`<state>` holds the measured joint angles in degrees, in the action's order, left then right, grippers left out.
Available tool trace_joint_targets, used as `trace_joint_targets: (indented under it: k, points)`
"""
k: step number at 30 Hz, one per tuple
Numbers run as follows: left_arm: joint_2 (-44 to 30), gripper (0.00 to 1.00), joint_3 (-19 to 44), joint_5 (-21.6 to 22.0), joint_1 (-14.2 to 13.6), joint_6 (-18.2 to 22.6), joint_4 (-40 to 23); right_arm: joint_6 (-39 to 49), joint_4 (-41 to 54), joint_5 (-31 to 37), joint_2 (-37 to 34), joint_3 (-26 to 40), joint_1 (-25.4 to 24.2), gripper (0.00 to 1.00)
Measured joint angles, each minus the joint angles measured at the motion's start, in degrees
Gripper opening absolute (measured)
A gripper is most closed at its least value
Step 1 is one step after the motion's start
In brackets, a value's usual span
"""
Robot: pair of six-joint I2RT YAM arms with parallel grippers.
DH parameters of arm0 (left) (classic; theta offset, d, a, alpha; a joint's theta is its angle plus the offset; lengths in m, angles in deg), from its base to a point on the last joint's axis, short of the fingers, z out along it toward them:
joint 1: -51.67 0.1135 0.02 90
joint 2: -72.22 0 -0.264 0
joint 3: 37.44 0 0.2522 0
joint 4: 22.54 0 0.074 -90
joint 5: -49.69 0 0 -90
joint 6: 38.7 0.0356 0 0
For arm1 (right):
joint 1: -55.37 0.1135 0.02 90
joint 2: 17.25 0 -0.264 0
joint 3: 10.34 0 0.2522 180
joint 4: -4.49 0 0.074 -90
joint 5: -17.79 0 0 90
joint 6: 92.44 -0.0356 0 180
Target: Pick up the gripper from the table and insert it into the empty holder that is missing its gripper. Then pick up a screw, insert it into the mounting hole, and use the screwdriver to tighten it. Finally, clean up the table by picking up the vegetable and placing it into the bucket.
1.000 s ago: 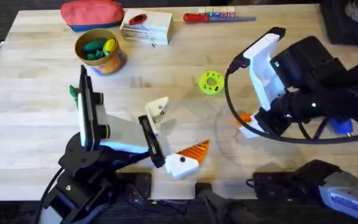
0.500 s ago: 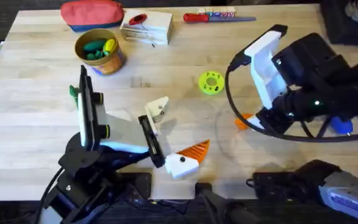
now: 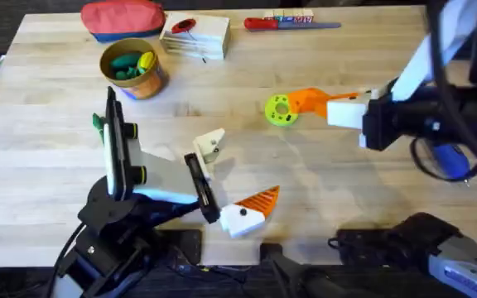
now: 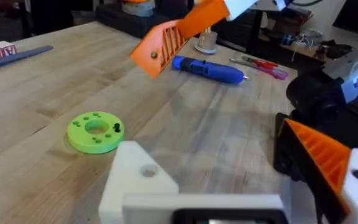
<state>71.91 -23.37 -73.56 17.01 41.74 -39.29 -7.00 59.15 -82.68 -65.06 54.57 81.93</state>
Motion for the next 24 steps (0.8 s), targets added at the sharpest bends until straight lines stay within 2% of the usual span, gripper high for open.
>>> trace_joint_targets:
  k: [3, 8, 14, 17, 24]
  points:
    - [0.00, 0.987, 0.00, 0.00, 0.00, 0.00, 0.00, -6.94, -6.24, -6.47, 2.05, -6.34, 0.00, 0.005]
    - [0.02, 0.985, 0.00, 0.00, 0.00, 0.00, 0.00, -16.70, -15.73, -19.49, 0.02, -14.03, 0.00, 0.005]
    - [0.02, 0.986, 0.00, 0.00, 0.00, -0.02, 0.00, -24.53, -18.83, -31.09, -5.55, -14.95, 0.00, 0.005]
    - [0.02, 0.985, 0.00, 0.00, 0.00, -0.02, 0.00, -27.55, -23.56, -36.42, -9.58, -15.01, 0.00, 0.005]
    - [0.02, 0.985, 0.00, 1.92, 0.09, -0.39, -0.02, -32.45, -30.84, -44.79, -16.15, -15.01, -0.63, 0.005]
